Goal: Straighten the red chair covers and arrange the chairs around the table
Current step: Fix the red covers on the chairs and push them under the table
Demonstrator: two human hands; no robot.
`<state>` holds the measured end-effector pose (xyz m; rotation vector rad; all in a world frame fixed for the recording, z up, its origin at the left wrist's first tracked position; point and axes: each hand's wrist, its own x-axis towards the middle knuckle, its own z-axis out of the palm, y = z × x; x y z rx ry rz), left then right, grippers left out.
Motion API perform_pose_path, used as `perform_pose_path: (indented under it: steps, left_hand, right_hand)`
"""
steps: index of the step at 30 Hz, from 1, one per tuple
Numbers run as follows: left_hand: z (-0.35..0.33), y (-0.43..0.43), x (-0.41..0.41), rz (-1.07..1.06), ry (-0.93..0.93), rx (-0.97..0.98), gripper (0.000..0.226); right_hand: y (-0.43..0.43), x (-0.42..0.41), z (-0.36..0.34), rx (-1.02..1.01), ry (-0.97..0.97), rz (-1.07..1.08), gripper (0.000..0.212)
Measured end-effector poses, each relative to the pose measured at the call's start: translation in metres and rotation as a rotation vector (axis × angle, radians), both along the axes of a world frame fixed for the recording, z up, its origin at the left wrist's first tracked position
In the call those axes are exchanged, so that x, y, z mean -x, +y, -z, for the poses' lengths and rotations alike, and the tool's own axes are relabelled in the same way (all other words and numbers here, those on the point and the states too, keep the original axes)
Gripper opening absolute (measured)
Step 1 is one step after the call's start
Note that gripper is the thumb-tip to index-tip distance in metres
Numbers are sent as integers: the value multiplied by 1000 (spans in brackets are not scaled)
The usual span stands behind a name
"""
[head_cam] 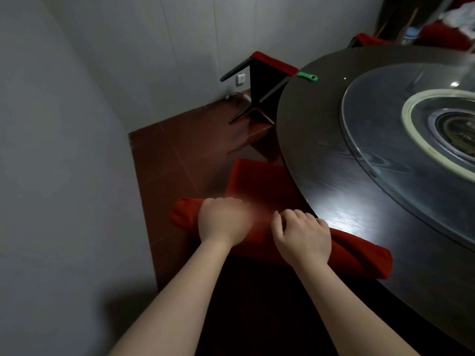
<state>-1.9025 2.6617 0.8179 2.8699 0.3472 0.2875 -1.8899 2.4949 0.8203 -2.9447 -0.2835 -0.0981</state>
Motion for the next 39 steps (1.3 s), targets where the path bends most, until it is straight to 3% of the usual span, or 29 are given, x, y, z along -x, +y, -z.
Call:
perform_pose_path:
  steps: [11, 17, 21, 27, 39]
  left_hand:
    - [1, 7, -3, 45, 80, 29, 50]
    - [-11, 35, -12, 160, 186, -21, 55]
    - [-29, 114, -31, 81, 207, -70, 51]
    - [-89, 227, -72, -39, 224, -19, 47]
    - [-133, 311, -119, 52, 249, -118, 55]
  right_hand:
    - [3, -3, -1, 47, 54, 28, 41]
    - [14, -28, -14, 65, 179, 11, 51]
    - [66, -73, -37, 38, 167, -154, 46]
    - [158, -128, -73, -29, 158, -412, 57]
    - [259, -198, -122, -118, 34, -637, 73]
